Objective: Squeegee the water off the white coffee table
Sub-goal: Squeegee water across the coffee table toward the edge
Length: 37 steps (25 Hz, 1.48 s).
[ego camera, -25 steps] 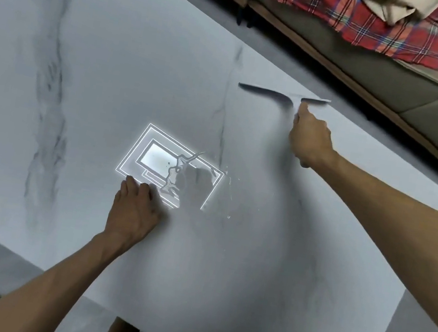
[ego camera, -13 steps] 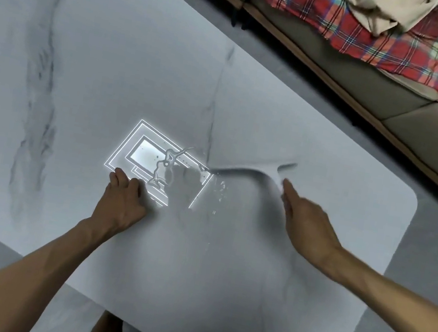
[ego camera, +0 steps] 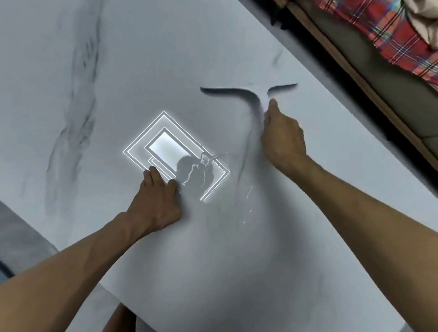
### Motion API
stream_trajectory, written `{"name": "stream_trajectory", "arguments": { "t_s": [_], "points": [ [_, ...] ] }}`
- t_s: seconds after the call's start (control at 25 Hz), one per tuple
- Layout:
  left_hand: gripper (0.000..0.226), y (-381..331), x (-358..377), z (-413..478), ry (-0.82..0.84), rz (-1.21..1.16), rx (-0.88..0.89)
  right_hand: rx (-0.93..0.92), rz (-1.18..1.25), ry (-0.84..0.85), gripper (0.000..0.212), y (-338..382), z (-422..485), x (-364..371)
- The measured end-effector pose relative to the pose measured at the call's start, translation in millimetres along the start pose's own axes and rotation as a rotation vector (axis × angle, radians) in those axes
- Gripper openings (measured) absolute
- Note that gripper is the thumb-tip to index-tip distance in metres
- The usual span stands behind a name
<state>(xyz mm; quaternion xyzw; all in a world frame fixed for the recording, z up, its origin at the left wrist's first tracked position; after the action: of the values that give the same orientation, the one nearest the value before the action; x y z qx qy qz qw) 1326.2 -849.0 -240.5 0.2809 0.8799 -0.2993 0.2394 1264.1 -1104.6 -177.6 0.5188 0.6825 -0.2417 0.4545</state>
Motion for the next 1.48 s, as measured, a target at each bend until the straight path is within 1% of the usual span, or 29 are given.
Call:
{"name": "stream_trajectory", "arguments": {
  "t_s": [0.08,0.16,0.24,0.32,0.4,0.44,0.6,0.68,0.76,0.8,0.84,0.88,0.96,1.0,1.08,1.12,1.16,1.2,1.28,1.4,1.48],
  "points": [
    [0.048,-1,-3,-3,0.022,-0.013,0.005,-0.146,-0.111,0.057,0.056,-24,-41,15],
    [0.042,-1,-5,-3,0.024,-0.027,0.023,-0.208,-0.198,0.143,0.063,-62,-82,21],
    [0.040,-2,-6,-4,0.035,-0.025,0.034,-0.220,-0.310,0.229,0.068,-102,-121,19],
    [0.041,-3,-7,-4,0.051,-0.031,0.036,-0.210,-0.446,0.277,0.070,-130,-146,9],
    [0.041,-3,-7,-4,0.057,-0.017,0.047,-0.183,-0.471,0.270,0.063,-137,-144,-7],
    [0.042,-3,-6,-4,0.060,-0.015,0.055,-0.162,-0.428,0.232,0.056,-133,-131,-16],
    [0.040,1,-3,-3,0.066,0.000,0.076,-0.007,-0.074,0.002,0.030,-73,-28,-51],
    [0.043,2,-1,-2,0.073,0.008,0.062,0.156,0.082,-0.018,0.033,-38,24,-51],
    [0.042,5,1,-1,0.055,0.016,0.050,0.307,0.235,0.021,0.046,-6,55,-40],
    [0.042,6,1,0,0.053,0.021,0.051,0.333,0.252,0.029,0.053,8,62,-32],
    [0.041,8,2,-1,0.055,0.025,0.057,0.313,0.225,0.024,0.059,22,62,-23],
    [0.040,8,3,0,0.046,0.016,0.064,0.247,0.170,0.009,0.061,34,55,-14],
    [0.036,9,3,-1,-0.023,-0.040,0.075,0.024,0.034,-0.014,0.057,49,23,6],
    [0.028,10,1,-3,-0.105,-0.069,0.092,-0.091,-0.024,-0.008,0.055,49,3,18],
    [0.010,18,-9,-12,-0.342,-0.155,0.053,-0.247,-0.092,0.040,0.057,33,-40,41],
    [0.010,25,-13,-19,-0.447,-0.211,-0.007,-0.292,-0.112,0.074,0.060,19,-61,51],
    [0.010,32,-16,-25,-0.513,-0.252,-0.060,-0.320,-0.135,0.110,0.064,1,-80,58],
    [0.008,38,-19,-31,-0.544,-0.280,-0.101,-0.339,-0.165,0.146,0.067,-17,-96,64],
    [0.007,37,-23,-38,-0.531,-0.292,-0.123,-0.361,-0.241,0.200,0.071,-56,-122,68],
    [0.010,18,-20,-38,-0.457,-0.299,-0.087,-0.378,-0.362,0.224,0.080,-120,-149,63],
    [0.012,5,-16,-38,-0.418,-0.309,-0.078,-0.366,-0.414,0.208,0.076,-162,-161,53]
  ]
}}
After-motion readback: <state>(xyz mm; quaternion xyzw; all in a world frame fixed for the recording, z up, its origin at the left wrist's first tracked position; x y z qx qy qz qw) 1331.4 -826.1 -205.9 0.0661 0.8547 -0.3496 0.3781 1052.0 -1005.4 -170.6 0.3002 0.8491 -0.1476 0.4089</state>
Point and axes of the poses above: each hand's wrist, its own z-axis towards the middle knuckle, its own x-axis out of the palm, y = z × x, the point moved 5 cm from there along z, towards the middle knuckle, and after that the axes turned 12 degrees about x, right-handed, at the moved point
